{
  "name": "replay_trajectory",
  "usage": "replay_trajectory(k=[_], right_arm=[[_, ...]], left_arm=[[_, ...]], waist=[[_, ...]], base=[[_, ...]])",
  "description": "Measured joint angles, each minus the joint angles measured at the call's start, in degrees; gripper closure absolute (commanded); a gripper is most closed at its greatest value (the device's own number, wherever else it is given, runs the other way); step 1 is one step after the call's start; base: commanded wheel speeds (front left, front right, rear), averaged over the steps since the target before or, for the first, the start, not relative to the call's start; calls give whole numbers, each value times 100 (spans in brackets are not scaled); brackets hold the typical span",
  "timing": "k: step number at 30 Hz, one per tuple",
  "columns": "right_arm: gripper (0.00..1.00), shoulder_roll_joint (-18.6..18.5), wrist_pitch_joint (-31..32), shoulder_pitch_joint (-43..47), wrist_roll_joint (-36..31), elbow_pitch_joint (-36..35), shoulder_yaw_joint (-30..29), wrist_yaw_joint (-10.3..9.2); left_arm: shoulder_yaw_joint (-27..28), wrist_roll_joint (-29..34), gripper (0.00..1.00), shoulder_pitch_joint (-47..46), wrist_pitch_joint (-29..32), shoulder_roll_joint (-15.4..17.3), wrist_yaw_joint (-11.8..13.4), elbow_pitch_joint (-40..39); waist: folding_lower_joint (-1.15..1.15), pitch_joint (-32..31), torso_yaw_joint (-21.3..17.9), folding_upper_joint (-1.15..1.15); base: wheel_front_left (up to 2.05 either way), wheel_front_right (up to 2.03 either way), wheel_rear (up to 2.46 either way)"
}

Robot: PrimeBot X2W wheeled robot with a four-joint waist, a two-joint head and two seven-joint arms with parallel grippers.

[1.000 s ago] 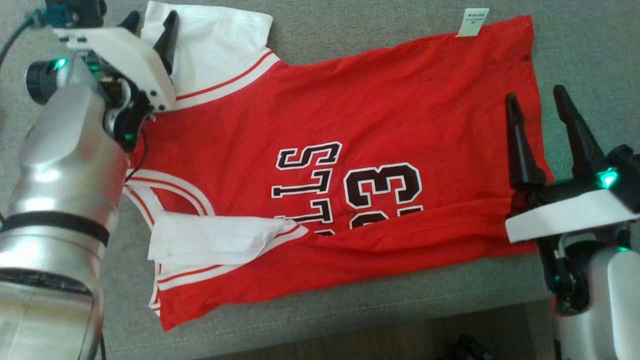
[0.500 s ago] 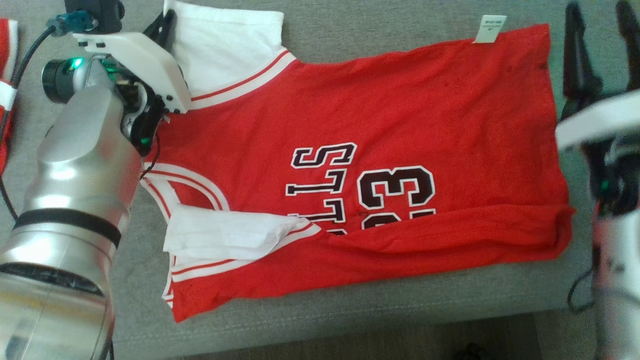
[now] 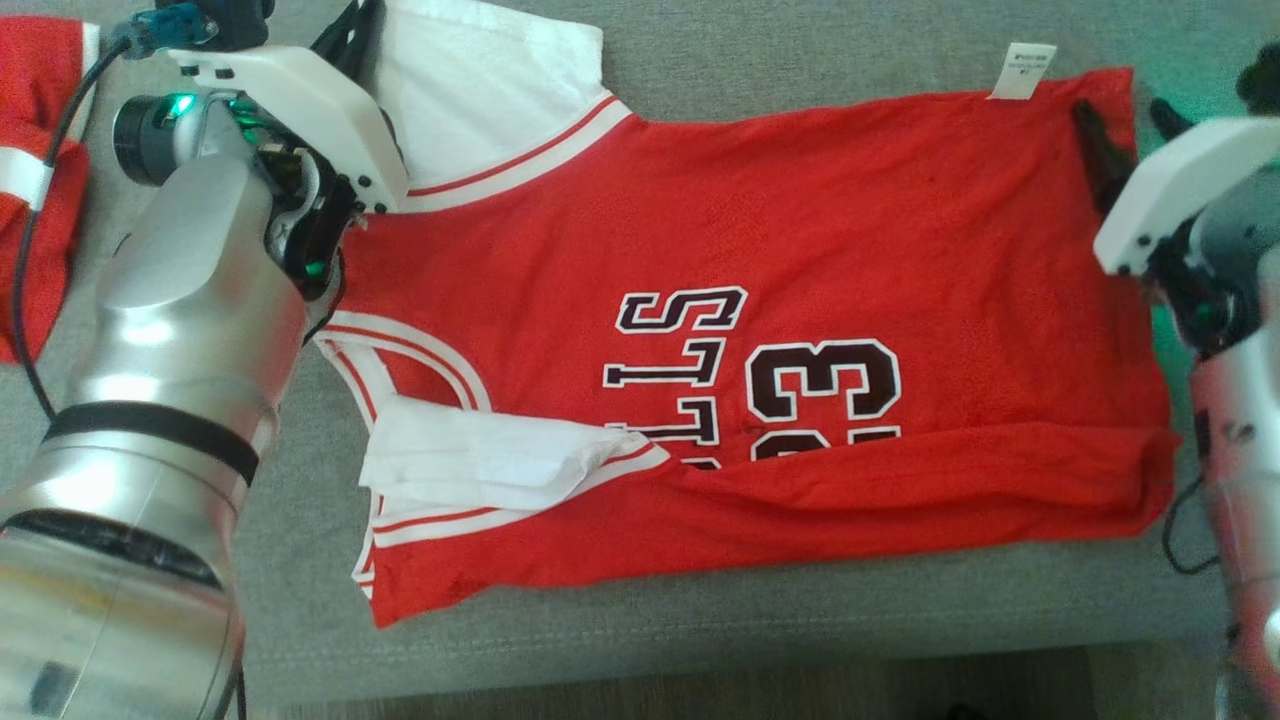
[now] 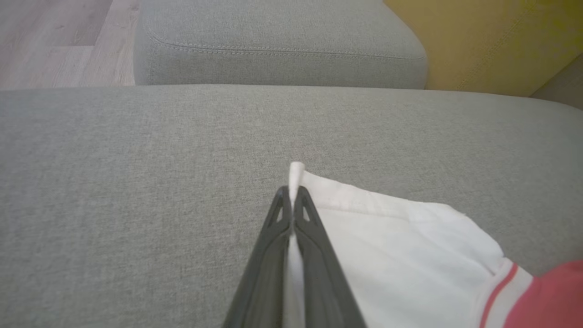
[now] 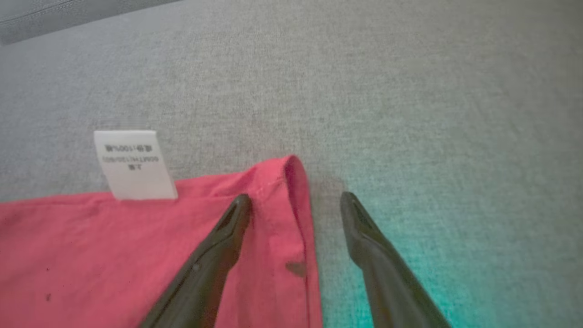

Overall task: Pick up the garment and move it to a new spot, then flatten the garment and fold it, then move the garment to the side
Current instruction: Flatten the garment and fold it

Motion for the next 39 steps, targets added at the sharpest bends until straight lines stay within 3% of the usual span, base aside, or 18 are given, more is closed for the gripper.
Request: replay_trajectory(k=[2,3,4,5,6,11,16,27,37,39], right_arm=[[0,-36,56,-189,110,158,75,0],[45,-46,91,-268,170,243,113,0],[76,-57,99,-321,243,302,142,0],[76,-77,98,-357,310,356,160,0],[100,-103,94,-375,343,401,172,0],[100,-161,-334,-386,481,448,212,0],[100,-164,-900,-352,641,35,250,0],[100,-152,-971,681,732,-862,25,0],[100,67,-839,2232,918,-2093,-411,0],[100,105,-824,2379,918,-2224,-441,0]], left_arm=[[-71,-81,100,0,-1,9,0,-16],[-110,-126,100,0,-21,10,0,-24],[-135,-166,100,0,-55,10,0,-37],[-162,-202,100,0,-71,13,0,-55],[-190,-236,100,0,-94,18,0,-65],[-315,-375,100,1,-298,51,0,-159],[-316,-549,100,26,-524,169,0,-466],[-207,-701,100,779,-603,676,37,-1912],[141,-398,100,3342,-604,1357,949,-5196],[137,-400,100,3612,-598,1424,1053,-5469]], waist=[[0,9,13,0],[0,14,19,0],[0,18,26,0],[0,20,36,0],[0,20,48,0],[0,-45,92,0],[0,-228,109,0],[0,-547,170,0],[0,-787,268,0],[0,-790,276,0]], base=[[0,0,0],[0,0,0],[0,0,0],[0,0,0],[0,0,0],[0,0,0],[0,0,0],[0,0,0],[0,0,0],[0,0,0]])
